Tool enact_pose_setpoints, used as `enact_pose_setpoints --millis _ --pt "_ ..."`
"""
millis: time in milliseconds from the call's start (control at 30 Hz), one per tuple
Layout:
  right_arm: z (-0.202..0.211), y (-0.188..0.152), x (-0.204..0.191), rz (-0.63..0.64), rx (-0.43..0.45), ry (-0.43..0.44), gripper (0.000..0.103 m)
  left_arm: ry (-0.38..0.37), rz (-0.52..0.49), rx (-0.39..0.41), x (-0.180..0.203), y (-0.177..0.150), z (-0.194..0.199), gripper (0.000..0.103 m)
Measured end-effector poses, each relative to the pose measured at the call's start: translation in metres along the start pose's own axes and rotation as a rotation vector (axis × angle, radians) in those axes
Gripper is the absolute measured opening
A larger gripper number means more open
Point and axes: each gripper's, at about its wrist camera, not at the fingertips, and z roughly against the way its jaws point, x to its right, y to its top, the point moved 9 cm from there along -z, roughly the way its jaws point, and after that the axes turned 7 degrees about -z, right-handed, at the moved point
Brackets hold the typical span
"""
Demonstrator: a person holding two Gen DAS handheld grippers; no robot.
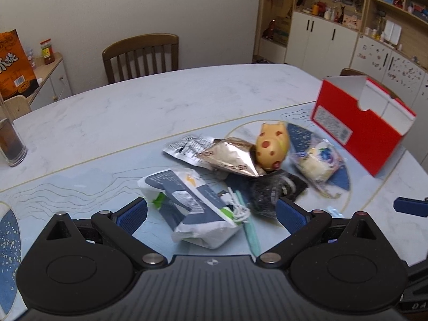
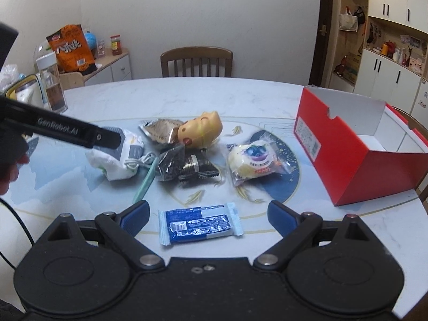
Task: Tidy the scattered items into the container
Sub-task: 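Grasp the blue wrapped bar with the right tool while the left tool grasps the white-navy snack bag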
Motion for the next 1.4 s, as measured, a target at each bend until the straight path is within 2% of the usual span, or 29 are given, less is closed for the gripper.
enact_pose_setpoints --millis 433,733,933,1300,1400 --pt "-0.046 -0.016 -0.003 0.046 -0.049 0.018 0.095 0.055 0.038 -0.059 -0.021 -0.004 -0.035 0.102" --pt "-0.064 -0.020 -0.008 0.069 -0.069 0.032 0.095 0.061 0.089 -0.095 -0.035 -0.008 -0.050 0.085" --pt "-0.072 -0.021 -0.006 0.060 -0.085 0.028 0.096 0.042 0.107 -0.117 -0.037 -0.011 -0.058 0.070" --pt "-0.080 -0.026 -0.003 0.042 -0.104 0.027 0.096 0.021 0.099 -0.152 -0.035 -0.015 -0.068 0.040" --pt "-0.082 -0.028 -0.002 0.030 -0.111 0.033 0.095 0.018 0.098 -0.158 -0.035 -0.017 -0.069 0.036"
